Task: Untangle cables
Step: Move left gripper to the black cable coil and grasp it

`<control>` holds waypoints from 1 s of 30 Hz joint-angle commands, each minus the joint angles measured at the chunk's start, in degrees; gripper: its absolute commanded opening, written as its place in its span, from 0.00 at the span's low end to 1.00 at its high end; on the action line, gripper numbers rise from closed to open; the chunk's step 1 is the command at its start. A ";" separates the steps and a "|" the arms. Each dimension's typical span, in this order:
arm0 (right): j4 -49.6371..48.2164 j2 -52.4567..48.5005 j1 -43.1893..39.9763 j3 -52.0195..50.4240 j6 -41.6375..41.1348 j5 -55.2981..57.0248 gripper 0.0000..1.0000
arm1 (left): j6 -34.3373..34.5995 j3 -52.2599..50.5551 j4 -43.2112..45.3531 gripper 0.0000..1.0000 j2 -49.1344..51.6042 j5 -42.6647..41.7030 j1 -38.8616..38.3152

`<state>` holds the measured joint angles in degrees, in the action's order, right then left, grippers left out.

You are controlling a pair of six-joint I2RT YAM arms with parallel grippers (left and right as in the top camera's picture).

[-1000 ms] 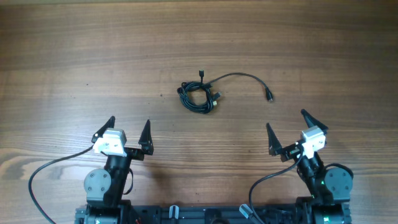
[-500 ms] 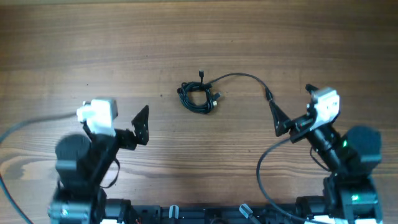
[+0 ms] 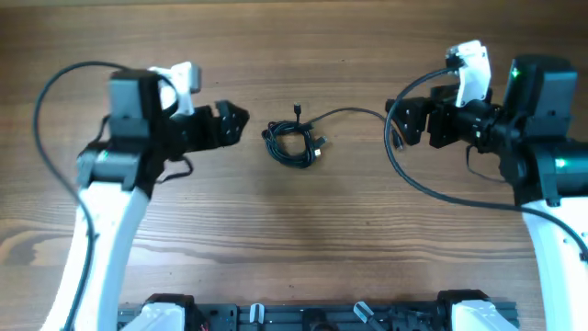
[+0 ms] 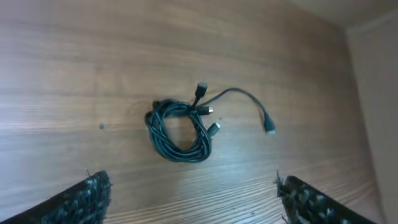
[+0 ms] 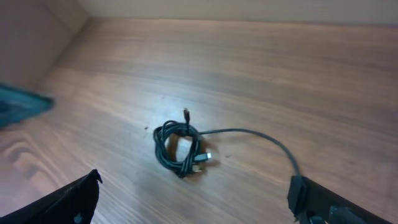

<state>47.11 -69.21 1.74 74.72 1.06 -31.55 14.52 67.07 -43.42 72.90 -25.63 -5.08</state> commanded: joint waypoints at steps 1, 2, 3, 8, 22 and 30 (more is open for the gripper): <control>0.28 -2.27 0.33 1.31 -1.27 -2.84 1.00 | 15.85 0.66 3.65 0.80 8.68 6.25 -5.55; 0.63 -2.86 0.33 1.29 -1.29 -2.84 1.00 | 19.47 0.66 5.29 0.79 11.54 8.72 -7.48; 1.05 -3.45 0.33 1.29 -1.31 -2.84 1.00 | 22.01 0.66 7.04 0.79 14.43 10.34 -9.20; 2.29 -4.70 0.33 1.29 -1.27 -2.82 1.00 | 33.57 0.66 11.80 0.73 24.74 19.26 -14.84; 3.13 -7.32 0.33 1.29 -1.27 -2.60 1.00 | 39.74 0.66 14.53 0.52 32.15 24.04 -17.70; 2.89 -7.30 0.33 1.29 -1.25 -2.60 1.00 | 39.74 0.66 17.55 0.49 37.55 24.06 -21.05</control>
<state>50.15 -75.96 1.74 74.74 0.21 -33.06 53.95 67.09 -27.22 108.05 -2.79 -23.97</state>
